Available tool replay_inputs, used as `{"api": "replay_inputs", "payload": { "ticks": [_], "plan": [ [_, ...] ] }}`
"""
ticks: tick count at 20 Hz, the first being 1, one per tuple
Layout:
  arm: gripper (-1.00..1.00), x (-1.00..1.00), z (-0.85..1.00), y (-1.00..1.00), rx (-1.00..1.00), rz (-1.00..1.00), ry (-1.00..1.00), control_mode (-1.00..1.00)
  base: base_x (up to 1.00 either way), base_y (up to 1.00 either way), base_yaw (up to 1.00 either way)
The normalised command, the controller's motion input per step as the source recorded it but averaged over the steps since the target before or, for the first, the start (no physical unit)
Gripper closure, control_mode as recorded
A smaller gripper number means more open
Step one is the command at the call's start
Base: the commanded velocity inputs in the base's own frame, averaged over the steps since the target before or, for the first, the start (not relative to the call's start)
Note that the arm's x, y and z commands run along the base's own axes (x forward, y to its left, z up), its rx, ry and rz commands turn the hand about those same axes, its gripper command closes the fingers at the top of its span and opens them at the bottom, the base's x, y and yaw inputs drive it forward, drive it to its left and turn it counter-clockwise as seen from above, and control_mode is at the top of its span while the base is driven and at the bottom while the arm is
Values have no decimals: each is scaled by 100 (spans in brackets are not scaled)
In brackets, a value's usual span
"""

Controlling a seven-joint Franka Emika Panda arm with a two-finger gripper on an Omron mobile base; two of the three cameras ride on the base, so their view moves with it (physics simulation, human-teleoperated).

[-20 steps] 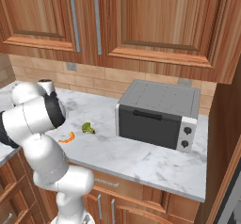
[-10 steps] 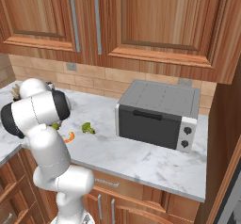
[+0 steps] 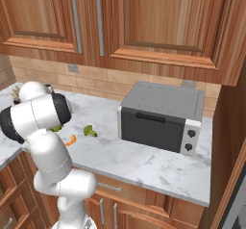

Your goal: Open the fridge, remove the pear, broccoli, and shrimp, and place them on any counter.

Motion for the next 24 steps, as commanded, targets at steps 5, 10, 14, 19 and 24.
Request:
{"api": "replay_inputs", "payload": {
  "ticks": [5, 10, 14, 19, 24],
  "plan": [
    [-100, -10, 8, -21, 0, 0, -13, -100, 0, 0, 0],
    [-100, -17, 40, -23, 1, 0, -8, -100, 0, 0, 0],
    [-100, -39, 64, -22, 4, -4, -10, -100, 0, 0, 0],
    [-100, -74, 51, -18, 4, -6, -8, -100, 0, 0, 0],
    [-100, -100, 37, -20, 4, -6, -15, -100, 0, 0, 0]
  ]
}}
